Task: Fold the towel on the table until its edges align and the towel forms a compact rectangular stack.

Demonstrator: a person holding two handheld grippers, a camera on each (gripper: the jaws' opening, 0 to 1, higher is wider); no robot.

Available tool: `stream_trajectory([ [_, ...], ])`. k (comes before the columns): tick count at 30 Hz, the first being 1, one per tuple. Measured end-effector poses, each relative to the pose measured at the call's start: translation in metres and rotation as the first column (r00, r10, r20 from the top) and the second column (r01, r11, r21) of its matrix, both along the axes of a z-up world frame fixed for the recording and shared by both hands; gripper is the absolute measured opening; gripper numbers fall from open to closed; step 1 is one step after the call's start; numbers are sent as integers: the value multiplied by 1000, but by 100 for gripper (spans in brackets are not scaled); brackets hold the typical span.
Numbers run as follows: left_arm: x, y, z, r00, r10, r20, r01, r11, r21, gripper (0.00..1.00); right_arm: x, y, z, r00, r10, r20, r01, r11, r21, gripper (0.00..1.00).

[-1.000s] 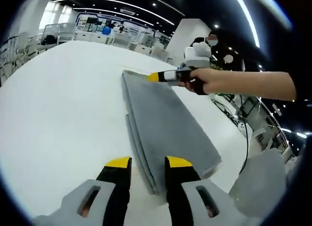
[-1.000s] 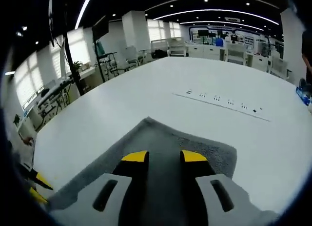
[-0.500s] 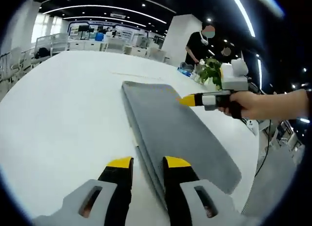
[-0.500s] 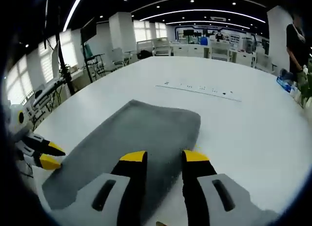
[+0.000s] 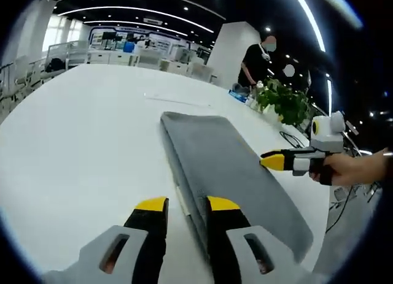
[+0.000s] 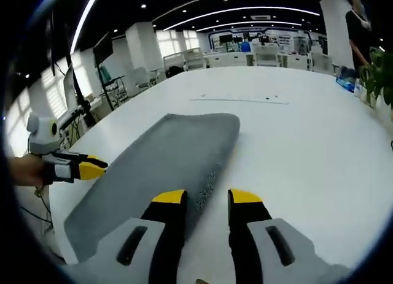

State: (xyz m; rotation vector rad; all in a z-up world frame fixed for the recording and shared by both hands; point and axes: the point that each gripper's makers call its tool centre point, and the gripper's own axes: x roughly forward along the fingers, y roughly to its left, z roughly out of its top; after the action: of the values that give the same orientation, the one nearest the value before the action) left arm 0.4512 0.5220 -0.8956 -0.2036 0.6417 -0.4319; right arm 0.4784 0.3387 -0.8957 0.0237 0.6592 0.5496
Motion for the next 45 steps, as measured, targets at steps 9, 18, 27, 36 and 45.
stream_trajectory([
  [9,17,-5,-2,999,25,20,-25,1000,4,20,-9,4,-6,1000,7,-9,-7,1000,13,17],
  [18,14,-5,-13,1000,-6,17,5,998,60,14,-10,10,-13,1000,11,-8,-10,1000,27,11],
  [27,13,-9,-11,998,-56,34,50,987,154,11,-11,9,-14,999,33,-26,-32,999,32,8],
  [36,9,-16,-13,998,-49,41,41,985,168,7,-11,4,-14,995,90,-32,-90,996,5,5],
  [45,3,-55,-13,995,-91,40,84,983,166,7,-20,-36,-14,997,72,-17,-73,997,-16,5],
])
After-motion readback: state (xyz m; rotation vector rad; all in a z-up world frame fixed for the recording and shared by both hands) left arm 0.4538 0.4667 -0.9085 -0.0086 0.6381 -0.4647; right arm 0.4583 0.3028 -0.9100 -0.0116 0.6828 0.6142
